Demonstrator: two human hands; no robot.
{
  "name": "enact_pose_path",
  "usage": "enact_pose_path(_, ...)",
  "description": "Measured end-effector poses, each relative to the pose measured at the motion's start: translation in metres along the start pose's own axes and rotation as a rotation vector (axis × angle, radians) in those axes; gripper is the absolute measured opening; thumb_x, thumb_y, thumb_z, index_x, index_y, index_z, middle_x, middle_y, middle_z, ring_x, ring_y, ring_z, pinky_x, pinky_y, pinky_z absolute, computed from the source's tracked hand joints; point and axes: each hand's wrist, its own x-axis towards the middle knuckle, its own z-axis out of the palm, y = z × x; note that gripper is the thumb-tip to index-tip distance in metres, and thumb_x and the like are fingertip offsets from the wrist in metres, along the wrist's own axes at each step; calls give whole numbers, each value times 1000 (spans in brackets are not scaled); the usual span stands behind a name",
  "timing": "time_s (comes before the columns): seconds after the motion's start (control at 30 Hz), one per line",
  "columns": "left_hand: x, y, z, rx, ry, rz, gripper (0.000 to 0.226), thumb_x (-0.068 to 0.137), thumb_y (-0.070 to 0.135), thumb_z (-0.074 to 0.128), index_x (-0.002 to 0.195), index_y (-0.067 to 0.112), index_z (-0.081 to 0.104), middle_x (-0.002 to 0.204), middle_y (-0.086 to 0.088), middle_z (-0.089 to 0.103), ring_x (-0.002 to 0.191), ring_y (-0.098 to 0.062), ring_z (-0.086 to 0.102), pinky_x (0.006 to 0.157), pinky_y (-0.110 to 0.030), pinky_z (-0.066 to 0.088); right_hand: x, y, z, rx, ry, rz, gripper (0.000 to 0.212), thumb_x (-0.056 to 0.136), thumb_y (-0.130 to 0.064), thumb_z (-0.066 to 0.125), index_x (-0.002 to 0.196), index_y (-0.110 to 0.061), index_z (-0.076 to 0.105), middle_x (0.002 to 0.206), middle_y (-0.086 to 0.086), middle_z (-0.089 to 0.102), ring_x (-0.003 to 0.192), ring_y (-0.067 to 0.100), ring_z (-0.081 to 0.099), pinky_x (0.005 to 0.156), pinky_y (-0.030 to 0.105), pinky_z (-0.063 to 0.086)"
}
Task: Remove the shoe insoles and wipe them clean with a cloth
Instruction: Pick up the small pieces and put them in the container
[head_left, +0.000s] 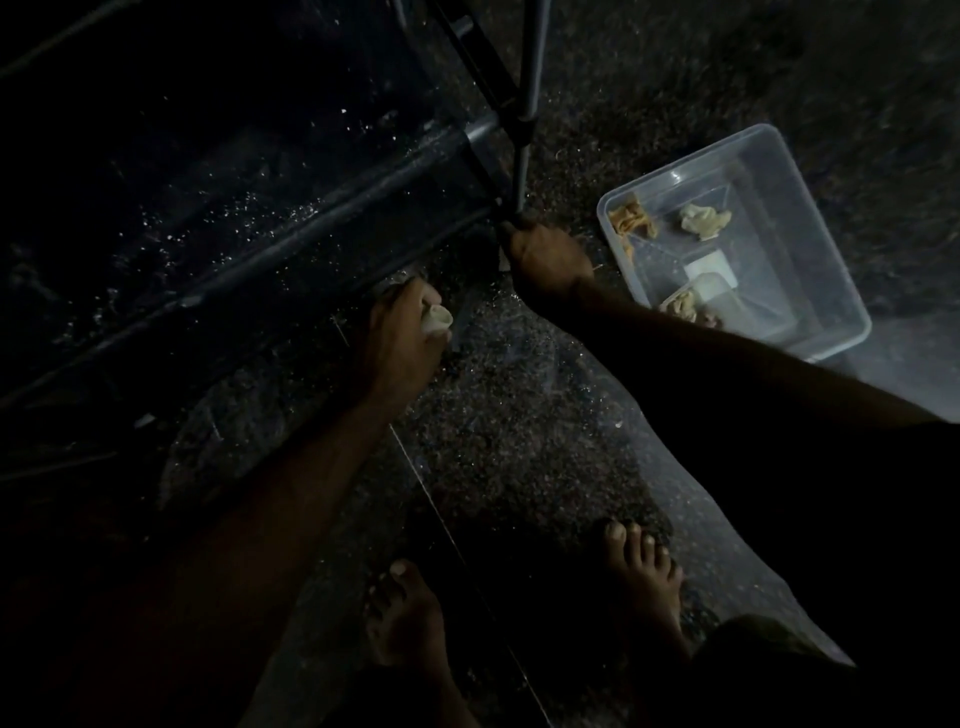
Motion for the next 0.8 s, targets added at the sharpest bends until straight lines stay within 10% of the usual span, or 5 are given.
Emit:
enact_pose_path(0.23,-3,-4,-1,-28,-8,-14,21,83,11,70,97,13,55,100,-7,65,96,-28,60,78,-46,52,-7,-6,17,-81,-119,-48,39,99,-12,42,138,-14,48,141,15,36,123,37,44,92,46,46)
enact_pose_path(0.4,-6,-5,3,-15,2,-66,26,83,13,72,93,22,49,103,-7,64,96,-24,59,65,-23,38,-18,-3,21,-14,-133,-64,31,100,-13,45,130,-7,52,134,15,39,117,35,47,83,39,47)
enact_pose_path(0.8,-13,17,16,-50,36,-96,18,82,16,71,94,11,58,87,-2,62,83,-27,61,70,-41,50,-30,71,-44,120,31,15,23,98,-16,48,110,-5,64,111,19,64,101,33,61,77,33,43)
